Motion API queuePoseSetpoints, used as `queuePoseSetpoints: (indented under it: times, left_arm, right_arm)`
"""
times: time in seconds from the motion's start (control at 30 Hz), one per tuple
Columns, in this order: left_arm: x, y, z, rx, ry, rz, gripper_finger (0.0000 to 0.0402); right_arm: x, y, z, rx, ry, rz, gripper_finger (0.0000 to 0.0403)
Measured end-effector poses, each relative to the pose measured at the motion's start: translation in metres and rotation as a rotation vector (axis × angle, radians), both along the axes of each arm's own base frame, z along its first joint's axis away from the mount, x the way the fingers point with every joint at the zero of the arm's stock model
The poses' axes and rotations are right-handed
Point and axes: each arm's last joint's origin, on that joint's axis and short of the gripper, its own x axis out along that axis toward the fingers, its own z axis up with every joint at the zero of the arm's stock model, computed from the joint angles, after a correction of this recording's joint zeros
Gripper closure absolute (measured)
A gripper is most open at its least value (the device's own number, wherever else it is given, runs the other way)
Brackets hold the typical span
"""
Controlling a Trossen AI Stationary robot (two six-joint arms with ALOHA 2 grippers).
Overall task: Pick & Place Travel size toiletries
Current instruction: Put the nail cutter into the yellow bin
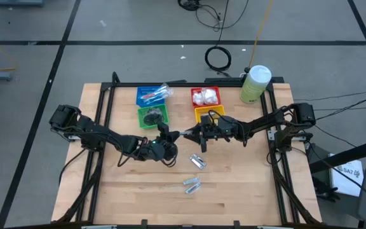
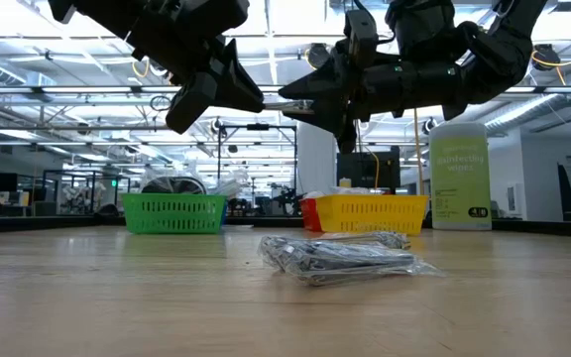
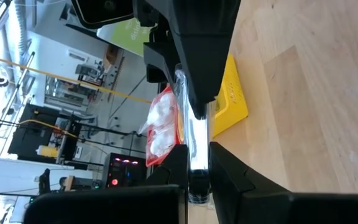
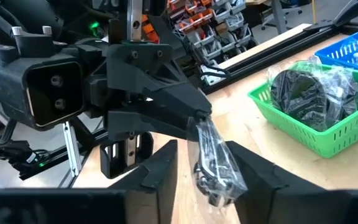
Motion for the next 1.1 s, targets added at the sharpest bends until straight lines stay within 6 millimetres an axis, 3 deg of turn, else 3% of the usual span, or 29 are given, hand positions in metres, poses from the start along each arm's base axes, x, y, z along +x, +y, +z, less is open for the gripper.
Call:
queuePoseSetpoints:
  times: [0.3,0.67,0.87,1.1]
  left_arm:
    - [0.000,-0.001,0.000,-0.041,-0.008,-0.021,0.0372]
    - [-0.003,-0.012,0.000,-0.108,-0.057,-0.022,0.0367]
    - [-0.002,-0.016,0.002,-0.128,-0.095,-0.020,0.0332]
    - [0.001,-0.019,0.008,-0.295,-0.255,0.008,0.0283]
  right_arm:
    - [0.000,0.000,-0.001,-0.029,0.005,0.008,0.0353]
    - [-0.001,0.000,-0.001,-0.057,0.001,0.015,0.0354]
    - [-0.001,-0.005,-0.002,-0.062,0.018,-0.005,0.0354]
    - [-0.001,-0.009,-0.006,-0.078,0.059,-0.071,0.0354]
